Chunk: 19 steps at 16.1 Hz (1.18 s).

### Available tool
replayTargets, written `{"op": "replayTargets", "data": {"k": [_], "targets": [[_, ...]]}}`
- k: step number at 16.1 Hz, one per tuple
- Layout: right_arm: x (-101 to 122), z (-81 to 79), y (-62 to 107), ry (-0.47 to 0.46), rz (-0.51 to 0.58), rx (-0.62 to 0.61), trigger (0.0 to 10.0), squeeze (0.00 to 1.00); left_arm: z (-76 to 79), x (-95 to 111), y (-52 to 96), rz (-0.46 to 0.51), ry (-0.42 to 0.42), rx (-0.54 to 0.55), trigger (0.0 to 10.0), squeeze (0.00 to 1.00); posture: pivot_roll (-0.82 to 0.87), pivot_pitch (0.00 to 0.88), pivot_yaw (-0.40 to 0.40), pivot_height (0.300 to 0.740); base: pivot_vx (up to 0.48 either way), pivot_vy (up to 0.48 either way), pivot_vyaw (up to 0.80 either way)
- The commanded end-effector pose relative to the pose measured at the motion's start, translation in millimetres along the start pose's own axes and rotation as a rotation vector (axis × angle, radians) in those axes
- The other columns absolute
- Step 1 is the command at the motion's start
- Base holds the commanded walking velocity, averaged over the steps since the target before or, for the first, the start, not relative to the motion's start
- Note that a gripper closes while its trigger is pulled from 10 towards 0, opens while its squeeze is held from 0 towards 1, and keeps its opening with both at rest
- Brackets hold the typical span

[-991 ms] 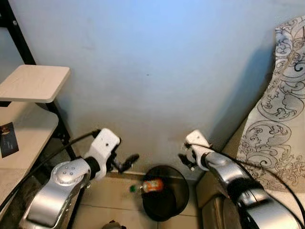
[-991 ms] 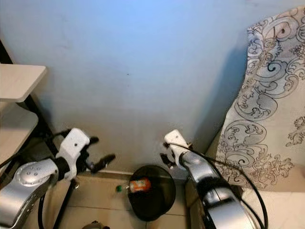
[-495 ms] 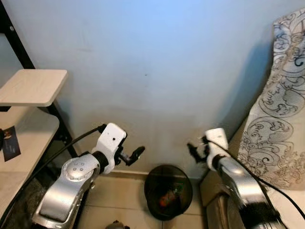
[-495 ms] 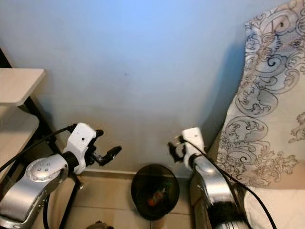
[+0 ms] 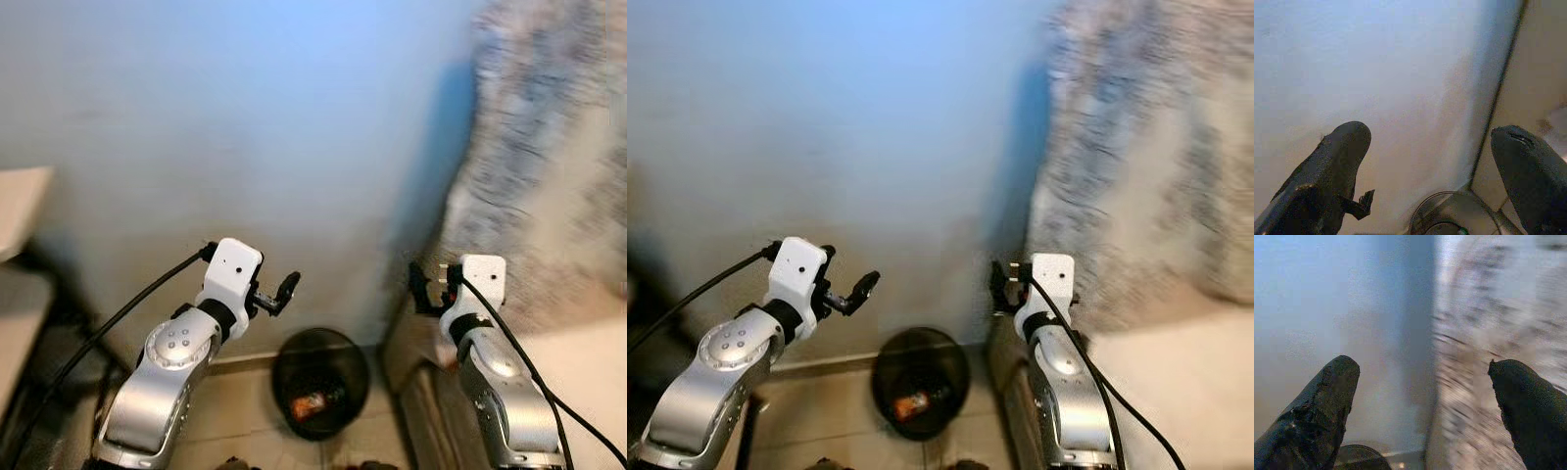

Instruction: Clean up the room

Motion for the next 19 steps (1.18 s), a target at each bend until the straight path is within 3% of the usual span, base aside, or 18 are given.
{"op": "replayTargets", "data": {"k": [1,4,13,14,16,19], "targets": [[1,0.6,2.5,0.000,-0.010,-0.021,10.0,0.00,1.3,1,1.9,0.005,-0.007,0.015,10.0,0.00,-0.01,0.000,-0.001,0.740,0.000,0.000,-0.75],[-1,2.7,6.2,0.013,-0.031,-0.045,10.0,0.00,4.6,-1,1.5,-0.008,-0.022,0.016,10.0,0.00,0.00,0.000,-0.006,0.740,0.000,0.000,-0.75],[1,5.5,4.9,0.031,-0.057,-0.091,10.0,0.00,-5.0,5,0.9,-0.004,-0.029,0.046,10.0,0.00,0.02,0.000,-0.020,0.740,0.000,0.000,-0.75],[6,13.3,4.8,0.048,-0.054,-0.117,10.0,0.00,-6.5,11,-0.7,0.013,-0.059,0.041,10.0,0.00,0.04,0.000,-0.044,0.740,0.000,0.000,-0.75],[6,21.6,3.8,0.019,-0.067,-0.158,10.0,0.00,-12.1,12,-0.4,0.006,-0.002,0.079,10.0,0.00,0.03,0.000,-0.040,0.740,0.000,0.000,-0.75],[0,16.3,1.9,-0.003,-0.089,-0.150,10.0,0.00,-6.8,7,-3.2,-0.002,-0.004,0.057,10.0,0.00,0.03,0.000,-0.029,0.740,0.000,0.000,-0.75]]}}
Point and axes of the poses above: a point about 5 cm out from each wrist's last joint towards the gripper, its own y axis pointing back from the gripper into the wrist, its own x axis along the axis of the wrist's last joint, z = x × y, the point moved 1 cm from there along -y, pointing out of the wrist towards the gripper, and after that the axes turned 1 degree about -y, right-handed, at the moved point
